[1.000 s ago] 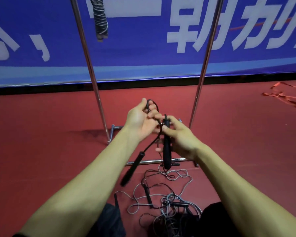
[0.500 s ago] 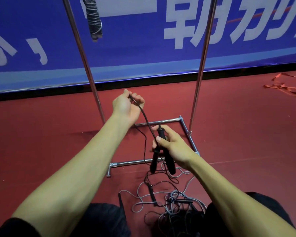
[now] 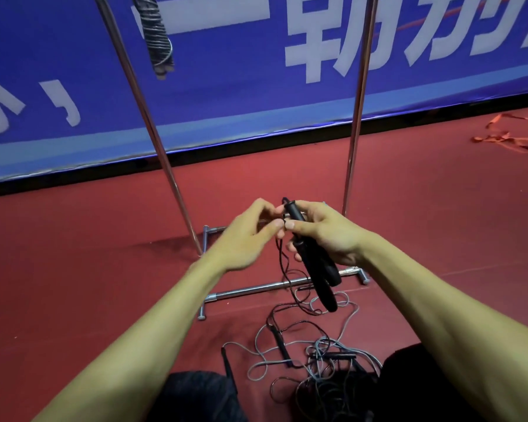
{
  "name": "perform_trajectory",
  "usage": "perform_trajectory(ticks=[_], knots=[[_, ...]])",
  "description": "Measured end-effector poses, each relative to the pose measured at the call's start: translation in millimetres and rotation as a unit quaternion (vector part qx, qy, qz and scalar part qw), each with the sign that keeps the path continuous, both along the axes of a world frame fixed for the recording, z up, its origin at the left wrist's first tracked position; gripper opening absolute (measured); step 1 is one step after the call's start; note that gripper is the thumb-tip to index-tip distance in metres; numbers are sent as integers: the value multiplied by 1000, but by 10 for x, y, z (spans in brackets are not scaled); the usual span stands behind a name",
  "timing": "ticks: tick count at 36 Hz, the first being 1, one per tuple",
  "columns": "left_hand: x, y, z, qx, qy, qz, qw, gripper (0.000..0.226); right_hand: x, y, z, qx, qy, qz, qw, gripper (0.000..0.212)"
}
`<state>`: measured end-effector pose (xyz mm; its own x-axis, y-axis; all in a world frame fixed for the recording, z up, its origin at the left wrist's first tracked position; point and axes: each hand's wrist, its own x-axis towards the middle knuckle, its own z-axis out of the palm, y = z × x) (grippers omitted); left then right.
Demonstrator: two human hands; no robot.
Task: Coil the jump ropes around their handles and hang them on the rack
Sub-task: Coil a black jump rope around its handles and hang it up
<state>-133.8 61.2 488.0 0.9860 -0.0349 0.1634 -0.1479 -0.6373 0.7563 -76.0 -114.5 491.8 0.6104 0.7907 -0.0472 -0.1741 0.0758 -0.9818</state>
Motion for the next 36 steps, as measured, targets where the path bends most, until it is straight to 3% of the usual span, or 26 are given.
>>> perform_trajectory(ticks=[3,6,9,12,16,21,23,29,33,36], knots=[[-34,-40,4,-22,23,-37,999,9,31,-39,-6,3,27,-8,1000,19],[-41,-48,47,46,18,-68,996,23,38,-74,-14,2,32,-3,999,15],[-50,-68,85,-83,48,-78,992,29,37,-88,-13,22,47,-1,999,11],[-23,-55,97,-194,11,-12,981,29,28,-122,-11,42,81,12,996,16],[49,-16,32,-234,-40,64,969,32,-3,-145,-76,14,73,29,997,8],[87,17,-91,-232,-23,83,969,30,-14,-123,-133,-31,12,38,999,26],[96,44,-126,-240,-13,92,966,28,12,-120,-145,-56,-14,46,997,25],[150,137,-128,-124,58,53,989,17,121,-96,-177,-98,-59,70,991,13],[189,126,-133,-4,32,-25,999,30,208,-35,-255,-93,-19,82,992,9],[235,74,-165,37,46,-81,995,28,264,14,-303,-103,-27,91,990,11]])
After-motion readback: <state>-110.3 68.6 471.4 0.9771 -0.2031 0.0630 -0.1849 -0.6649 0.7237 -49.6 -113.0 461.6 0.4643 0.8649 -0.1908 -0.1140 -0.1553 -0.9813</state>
